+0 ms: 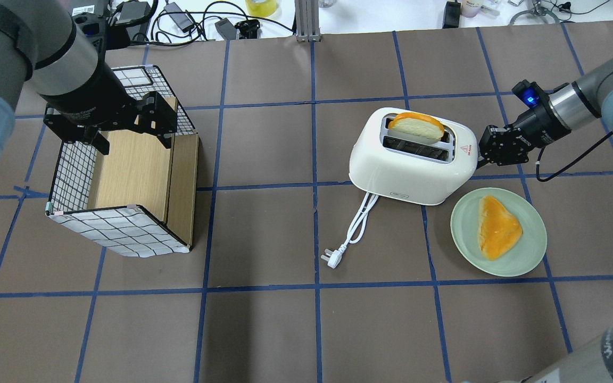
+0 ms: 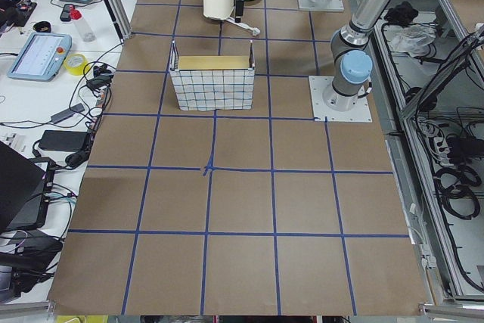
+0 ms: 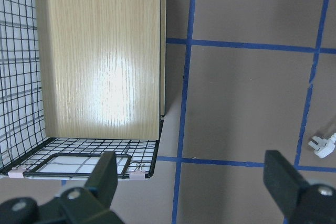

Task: Press toaster with right arm
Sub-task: 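Press the toaster lever down with the right gripper, then pull the right gripper back away from the toaster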

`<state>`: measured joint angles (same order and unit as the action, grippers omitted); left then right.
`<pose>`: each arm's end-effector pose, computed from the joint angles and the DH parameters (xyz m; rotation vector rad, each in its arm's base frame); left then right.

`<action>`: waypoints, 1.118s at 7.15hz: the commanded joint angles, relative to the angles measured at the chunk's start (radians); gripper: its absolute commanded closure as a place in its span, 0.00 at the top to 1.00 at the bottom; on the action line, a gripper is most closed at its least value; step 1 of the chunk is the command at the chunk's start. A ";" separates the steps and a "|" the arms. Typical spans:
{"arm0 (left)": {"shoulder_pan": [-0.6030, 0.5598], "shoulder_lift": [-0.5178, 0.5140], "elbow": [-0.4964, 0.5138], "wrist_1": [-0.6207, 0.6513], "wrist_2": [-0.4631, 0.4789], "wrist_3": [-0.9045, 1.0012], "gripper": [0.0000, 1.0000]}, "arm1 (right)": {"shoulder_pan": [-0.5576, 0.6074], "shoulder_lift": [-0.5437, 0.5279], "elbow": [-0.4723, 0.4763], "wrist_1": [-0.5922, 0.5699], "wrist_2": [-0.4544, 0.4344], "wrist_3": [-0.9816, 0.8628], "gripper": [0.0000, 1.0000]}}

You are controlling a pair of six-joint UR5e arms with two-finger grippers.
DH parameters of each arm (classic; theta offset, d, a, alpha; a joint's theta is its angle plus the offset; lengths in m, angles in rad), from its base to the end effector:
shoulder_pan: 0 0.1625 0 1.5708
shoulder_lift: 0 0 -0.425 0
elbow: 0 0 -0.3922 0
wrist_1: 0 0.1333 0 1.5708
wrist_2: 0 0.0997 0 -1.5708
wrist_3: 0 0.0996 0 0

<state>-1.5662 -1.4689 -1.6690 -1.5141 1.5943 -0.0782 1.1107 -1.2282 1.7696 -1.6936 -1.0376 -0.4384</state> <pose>-0.1289 -0.4551 0.4934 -0.1302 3.1162 -0.0955 -0.0728 -0.5611 0.2418 0.1708 2.4795 0.1805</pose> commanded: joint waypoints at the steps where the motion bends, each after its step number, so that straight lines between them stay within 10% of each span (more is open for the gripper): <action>1: 0.000 -0.001 0.000 0.000 0.001 0.000 1.00 | 0.000 -0.056 -0.007 -0.006 0.001 0.050 0.00; 6: 0.000 -0.001 0.000 0.000 0.001 0.000 1.00 | 0.008 -0.207 -0.099 0.006 -0.163 0.073 0.05; 8: 0.000 0.001 0.000 0.000 0.001 0.000 1.00 | 0.009 -0.279 -0.116 0.006 -0.244 0.076 0.39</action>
<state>-1.5662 -1.4690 -1.6690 -1.5141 1.5946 -0.0782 1.1189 -1.4639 1.6662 -1.6876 -1.2284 -0.3637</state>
